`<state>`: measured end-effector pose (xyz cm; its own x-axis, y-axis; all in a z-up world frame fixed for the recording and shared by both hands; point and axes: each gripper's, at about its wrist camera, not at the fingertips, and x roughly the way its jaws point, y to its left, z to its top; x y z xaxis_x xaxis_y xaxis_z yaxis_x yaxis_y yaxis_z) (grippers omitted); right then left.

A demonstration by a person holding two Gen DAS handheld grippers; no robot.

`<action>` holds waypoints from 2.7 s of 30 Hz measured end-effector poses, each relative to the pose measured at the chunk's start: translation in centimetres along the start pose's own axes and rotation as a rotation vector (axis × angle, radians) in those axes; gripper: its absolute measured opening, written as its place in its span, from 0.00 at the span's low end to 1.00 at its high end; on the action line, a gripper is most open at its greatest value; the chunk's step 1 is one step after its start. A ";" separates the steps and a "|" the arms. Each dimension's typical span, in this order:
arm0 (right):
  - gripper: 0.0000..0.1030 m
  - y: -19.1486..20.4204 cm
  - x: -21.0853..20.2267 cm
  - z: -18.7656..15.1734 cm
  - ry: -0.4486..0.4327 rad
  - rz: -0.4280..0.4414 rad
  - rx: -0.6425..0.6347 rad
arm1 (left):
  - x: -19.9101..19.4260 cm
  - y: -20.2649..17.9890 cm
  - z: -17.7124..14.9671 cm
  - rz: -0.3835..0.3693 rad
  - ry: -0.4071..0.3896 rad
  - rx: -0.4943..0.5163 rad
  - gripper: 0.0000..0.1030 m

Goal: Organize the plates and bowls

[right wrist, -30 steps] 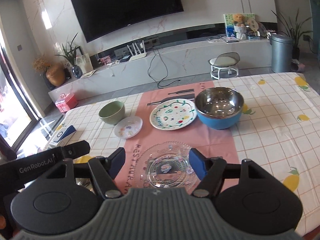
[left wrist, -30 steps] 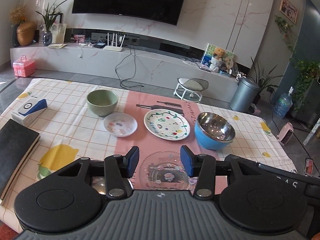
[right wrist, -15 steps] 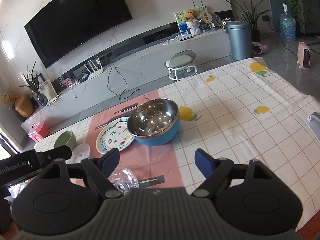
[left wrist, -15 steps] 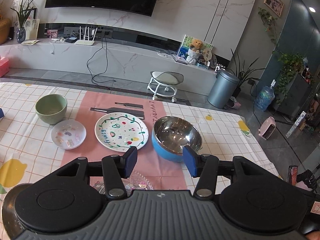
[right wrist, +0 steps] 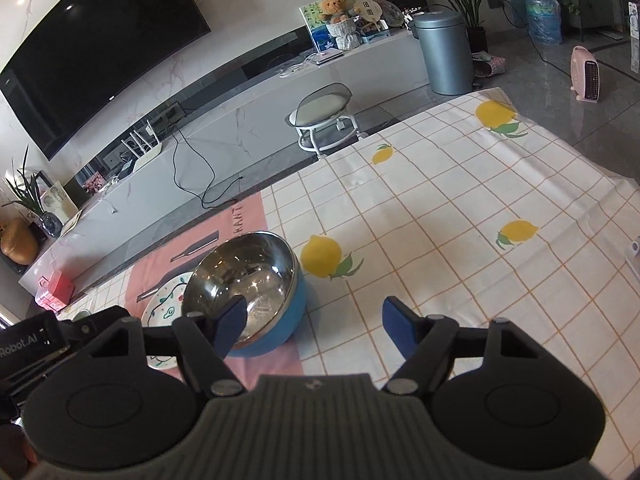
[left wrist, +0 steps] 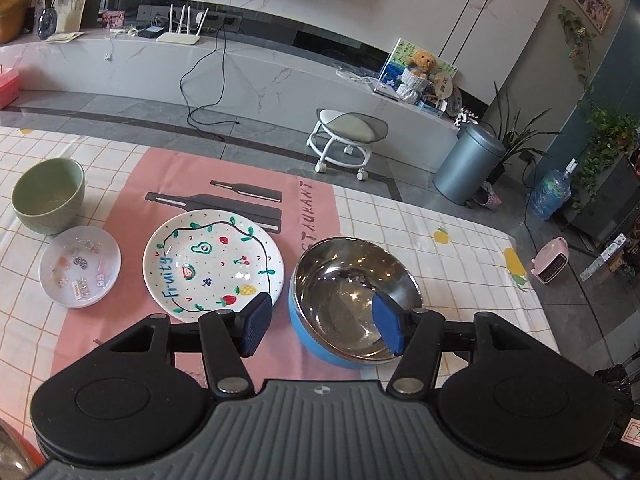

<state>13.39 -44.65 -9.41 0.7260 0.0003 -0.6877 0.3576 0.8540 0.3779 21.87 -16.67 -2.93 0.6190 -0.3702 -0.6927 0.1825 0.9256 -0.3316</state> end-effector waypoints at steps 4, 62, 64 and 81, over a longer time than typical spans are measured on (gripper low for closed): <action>0.62 0.5 3.1 0.7 0.049 -0.022 -0.002 | 2.8 1.5 0.4 0.008 0.047 -0.091 0.65; 0.12 6.3 -6.8 -6.6 0.133 0.161 -0.076 | -11.1 3.5 -4.9 0.127 0.000 -0.120 0.12; 0.12 6.8 -7.6 -7.1 0.133 0.175 -0.088 | -12.4 4.4 -5.2 0.127 -0.006 -0.134 0.12; 0.12 13.6 -11.8 -12.3 0.174 0.298 -0.249 | -20.4 12.0 -8.4 0.181 -0.068 -0.240 0.13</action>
<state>2.43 -26.65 -3.75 0.6583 0.3361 -0.6736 -0.0215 0.9028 0.4295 5.01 1.27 1.83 0.6765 -0.1871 -0.7123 -0.1165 0.9278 -0.3543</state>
